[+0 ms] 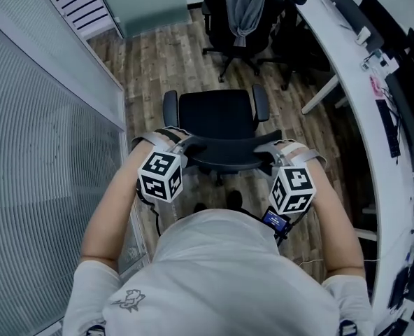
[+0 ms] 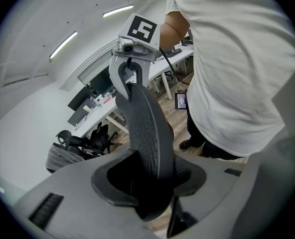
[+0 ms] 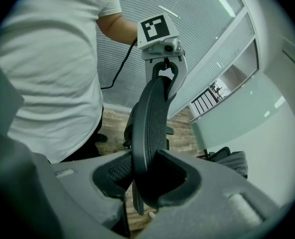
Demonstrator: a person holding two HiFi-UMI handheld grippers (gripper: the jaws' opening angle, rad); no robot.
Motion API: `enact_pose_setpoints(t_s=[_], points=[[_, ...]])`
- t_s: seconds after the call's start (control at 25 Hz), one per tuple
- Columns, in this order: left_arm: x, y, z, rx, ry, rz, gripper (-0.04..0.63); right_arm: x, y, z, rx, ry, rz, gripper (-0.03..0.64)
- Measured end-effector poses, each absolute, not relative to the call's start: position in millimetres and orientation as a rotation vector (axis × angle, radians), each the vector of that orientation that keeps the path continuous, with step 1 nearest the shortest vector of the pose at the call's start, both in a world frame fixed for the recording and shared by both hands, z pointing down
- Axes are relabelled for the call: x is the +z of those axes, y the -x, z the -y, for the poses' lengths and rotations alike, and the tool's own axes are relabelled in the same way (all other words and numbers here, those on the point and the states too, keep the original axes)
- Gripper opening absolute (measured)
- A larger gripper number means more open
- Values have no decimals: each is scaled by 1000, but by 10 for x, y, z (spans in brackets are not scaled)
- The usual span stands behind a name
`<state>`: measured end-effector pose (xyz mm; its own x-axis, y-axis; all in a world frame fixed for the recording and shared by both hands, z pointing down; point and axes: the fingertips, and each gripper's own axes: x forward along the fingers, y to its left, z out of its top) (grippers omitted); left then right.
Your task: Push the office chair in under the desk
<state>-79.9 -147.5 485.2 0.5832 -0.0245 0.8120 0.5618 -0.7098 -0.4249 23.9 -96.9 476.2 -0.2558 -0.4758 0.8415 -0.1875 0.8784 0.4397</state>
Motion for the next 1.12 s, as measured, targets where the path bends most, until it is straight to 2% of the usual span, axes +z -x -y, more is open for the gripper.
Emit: enact_pose_setpoints(t_s=[0.68,1.12], points=[[4845,279,1092,-903,1956,777,152,4765,-443,175,-10,-841,1732,115],[4837,-568,725,-788,1840,943,149,4764,-1069,-339,135,-1049,1618,114]])
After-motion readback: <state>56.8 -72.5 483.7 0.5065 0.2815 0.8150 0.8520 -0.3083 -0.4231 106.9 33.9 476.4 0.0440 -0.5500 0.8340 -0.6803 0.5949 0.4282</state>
